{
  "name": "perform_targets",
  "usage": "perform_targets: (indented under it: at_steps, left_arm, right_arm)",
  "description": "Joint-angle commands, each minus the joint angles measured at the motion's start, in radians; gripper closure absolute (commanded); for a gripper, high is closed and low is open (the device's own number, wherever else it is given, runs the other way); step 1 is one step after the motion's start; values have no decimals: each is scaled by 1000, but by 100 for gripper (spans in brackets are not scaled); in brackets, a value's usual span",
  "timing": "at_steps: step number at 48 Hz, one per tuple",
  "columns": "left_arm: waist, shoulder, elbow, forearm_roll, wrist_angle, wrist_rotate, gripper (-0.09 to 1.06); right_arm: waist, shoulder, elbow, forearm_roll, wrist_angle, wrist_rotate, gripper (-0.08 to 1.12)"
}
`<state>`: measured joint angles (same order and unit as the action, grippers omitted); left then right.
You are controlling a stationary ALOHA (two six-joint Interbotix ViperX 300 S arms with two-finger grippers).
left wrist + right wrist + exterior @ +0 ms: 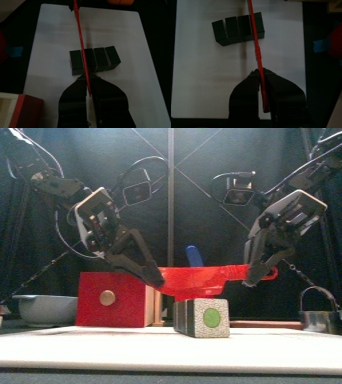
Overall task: Place sushi on board then cut the sushi with the knife then place the pieces on the plate
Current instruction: Cut the sushi into 4 pieces
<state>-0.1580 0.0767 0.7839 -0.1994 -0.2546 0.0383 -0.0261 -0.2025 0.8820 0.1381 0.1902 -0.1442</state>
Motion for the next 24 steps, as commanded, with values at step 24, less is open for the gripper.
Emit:
perform_targets:
  at_steps: [24]
  left_arm:
    - [-21,2,-14,0,0,2,62]
  right_arm:
    - [-2,40,-21,9,-3,2,61]
